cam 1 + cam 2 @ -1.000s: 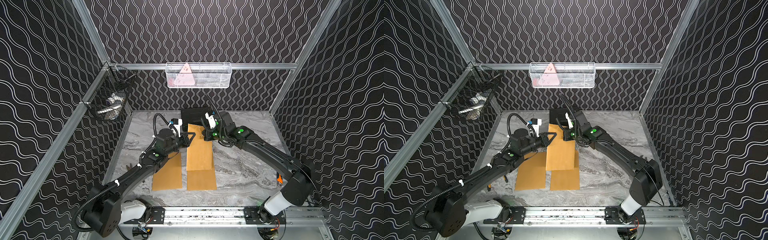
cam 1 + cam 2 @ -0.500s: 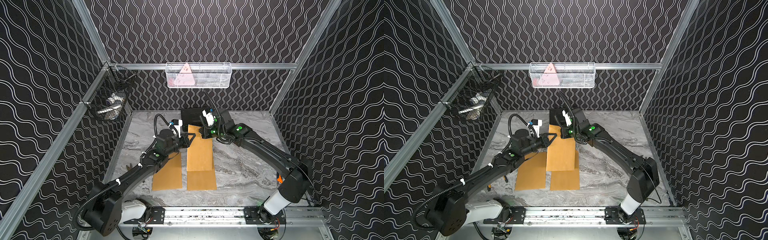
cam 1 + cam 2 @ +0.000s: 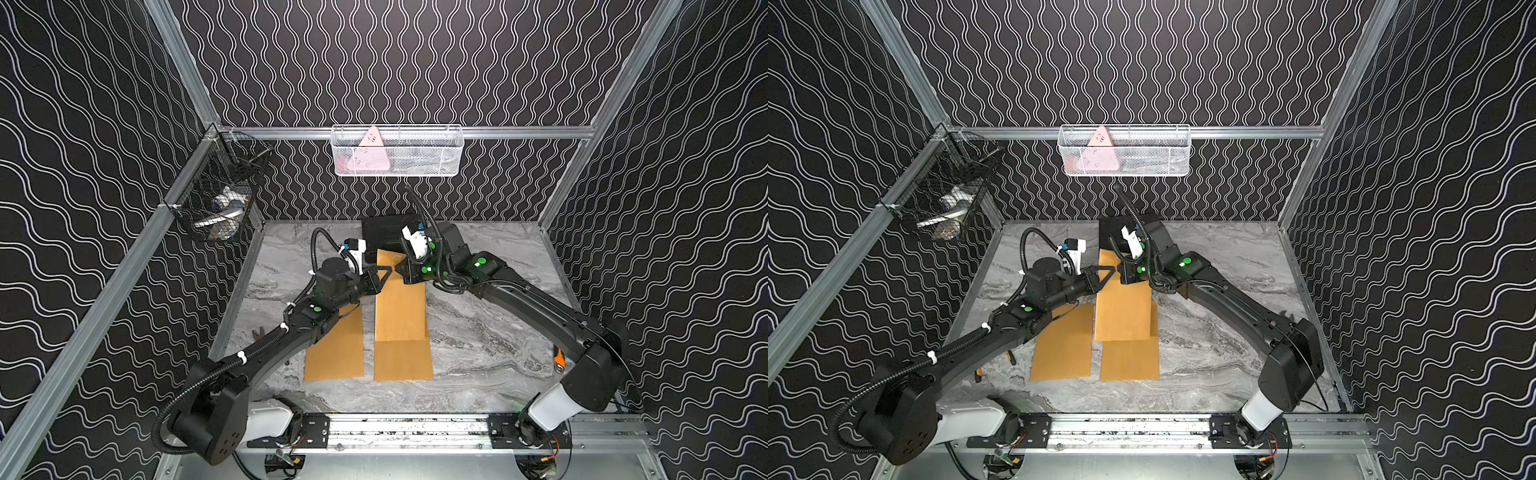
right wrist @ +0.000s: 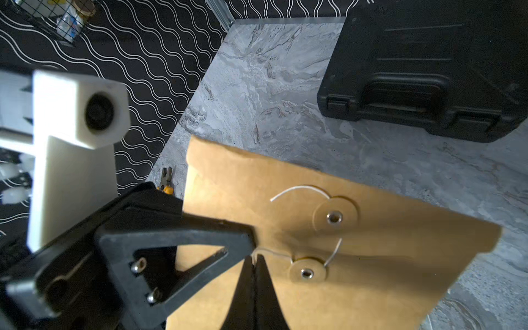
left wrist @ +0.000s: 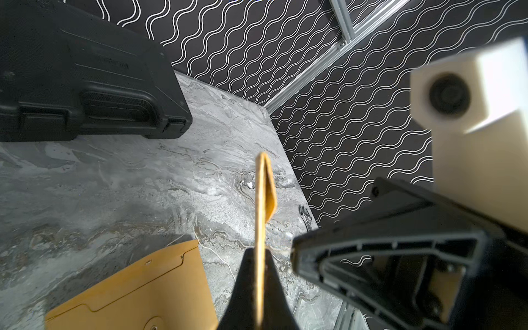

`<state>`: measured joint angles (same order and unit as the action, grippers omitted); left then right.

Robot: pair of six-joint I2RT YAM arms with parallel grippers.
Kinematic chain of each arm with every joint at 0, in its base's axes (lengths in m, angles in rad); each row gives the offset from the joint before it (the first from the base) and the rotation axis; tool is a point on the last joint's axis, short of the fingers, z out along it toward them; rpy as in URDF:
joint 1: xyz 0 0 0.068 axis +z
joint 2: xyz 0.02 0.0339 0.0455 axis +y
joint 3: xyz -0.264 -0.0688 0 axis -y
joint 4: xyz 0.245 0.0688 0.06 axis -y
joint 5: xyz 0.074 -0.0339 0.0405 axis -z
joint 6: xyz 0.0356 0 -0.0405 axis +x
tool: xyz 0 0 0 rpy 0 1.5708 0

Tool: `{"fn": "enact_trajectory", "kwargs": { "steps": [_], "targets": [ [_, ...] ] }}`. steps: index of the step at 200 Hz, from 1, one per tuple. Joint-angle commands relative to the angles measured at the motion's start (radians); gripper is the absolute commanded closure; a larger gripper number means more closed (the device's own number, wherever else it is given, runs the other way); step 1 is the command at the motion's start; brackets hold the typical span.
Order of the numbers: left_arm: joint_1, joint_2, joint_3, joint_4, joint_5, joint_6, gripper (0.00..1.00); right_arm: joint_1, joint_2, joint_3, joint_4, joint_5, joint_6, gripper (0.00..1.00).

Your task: Open the file bag

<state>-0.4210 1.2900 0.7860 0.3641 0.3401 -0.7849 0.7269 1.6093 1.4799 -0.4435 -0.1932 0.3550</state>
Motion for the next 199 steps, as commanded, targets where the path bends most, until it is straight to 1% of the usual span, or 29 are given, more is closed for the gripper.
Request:
{"fn": "enact_trajectory", "kwargs": {
  "steps": [1,102,199],
  "targets": [
    [0.004,0.009,0.014,0.054,-0.011,-0.014,1.00,0.005,-0.018,-0.025,0.038,-0.009,0.019,1.00],
    [0.060,-0.013,0.044,0.028,-0.007,-0.004,1.00,0.005,-0.081,-0.172,0.057,0.034,0.064,1.00],
    [0.079,-0.038,0.029,0.029,0.010,-0.010,1.00,0.002,-0.096,-0.175,0.003,0.129,0.041,1.00]
  ]
}}
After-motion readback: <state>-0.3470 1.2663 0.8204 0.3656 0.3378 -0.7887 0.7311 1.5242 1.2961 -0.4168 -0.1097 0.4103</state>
